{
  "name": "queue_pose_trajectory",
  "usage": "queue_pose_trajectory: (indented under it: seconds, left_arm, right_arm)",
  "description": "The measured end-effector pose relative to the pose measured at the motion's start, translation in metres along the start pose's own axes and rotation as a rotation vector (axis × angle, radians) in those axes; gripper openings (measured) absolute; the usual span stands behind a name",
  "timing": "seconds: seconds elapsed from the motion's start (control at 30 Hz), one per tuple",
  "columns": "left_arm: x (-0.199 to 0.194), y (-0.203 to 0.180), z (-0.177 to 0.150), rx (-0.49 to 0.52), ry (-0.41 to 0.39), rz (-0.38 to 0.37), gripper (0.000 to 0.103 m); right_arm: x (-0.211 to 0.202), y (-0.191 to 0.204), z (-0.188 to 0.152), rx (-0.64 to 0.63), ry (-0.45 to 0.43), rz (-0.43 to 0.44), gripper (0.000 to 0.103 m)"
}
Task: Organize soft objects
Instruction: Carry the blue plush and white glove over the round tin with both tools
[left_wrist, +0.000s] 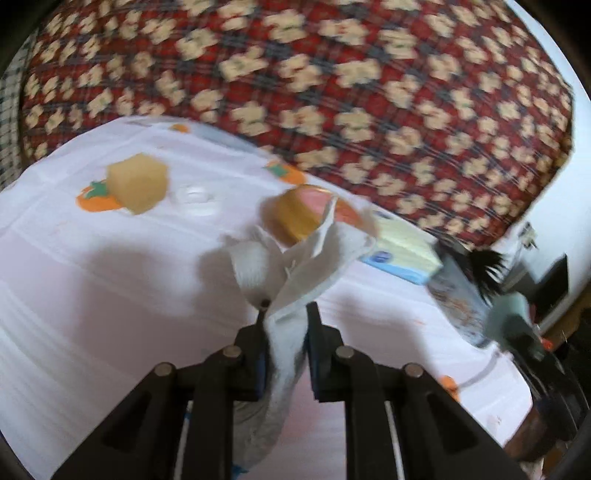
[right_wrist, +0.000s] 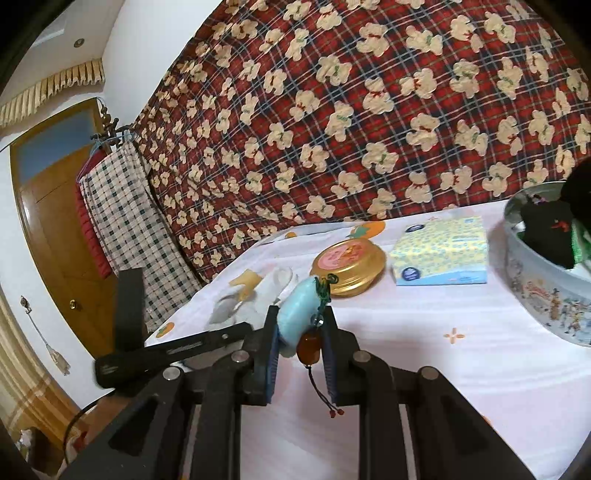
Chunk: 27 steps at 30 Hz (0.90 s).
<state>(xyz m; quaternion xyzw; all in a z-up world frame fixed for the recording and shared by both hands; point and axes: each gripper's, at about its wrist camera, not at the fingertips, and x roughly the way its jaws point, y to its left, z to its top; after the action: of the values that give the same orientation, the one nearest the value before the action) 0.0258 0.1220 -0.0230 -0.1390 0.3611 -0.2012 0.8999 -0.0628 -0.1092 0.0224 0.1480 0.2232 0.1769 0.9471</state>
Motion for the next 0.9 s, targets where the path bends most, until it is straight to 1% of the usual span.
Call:
queue_pose_trajectory:
  seconds: [0.13,0.37,0.57,0.67,0.9]
  left_arm:
    - [-0.009,-0.04,-0.004,0.079,-0.016,-0.053,0.014]
    - [-0.019,-0.097,-0.004,0.175,-0.034,-0.14,0.015]
    - [-0.013,-0.145,-0.004,0.259,-0.025,-0.201,0.014]
    - [-0.009,-0.169,-0.003,0.288,-0.02,-0.246,0.015]
    - [-0.004,-0.229,-0.004,0.374,-0.033,-0.317,0.015]
  right_arm:
    - [-0.019,-0.009,0.001,-0.001,-0.025,-0.035,0.022]
    - [-0.06,-0.032,0.006,0.013,-0.077,-0.105,0.022]
    - [-0.105,-0.063,0.012,0.037,-0.139,-0.205,0.022]
    - [-0.124,-0.078,0.017,0.046,-0.165,-0.249,0.022]
    - [-0.17,-0.109,0.032,0.051,-0.242,-0.349,0.022]
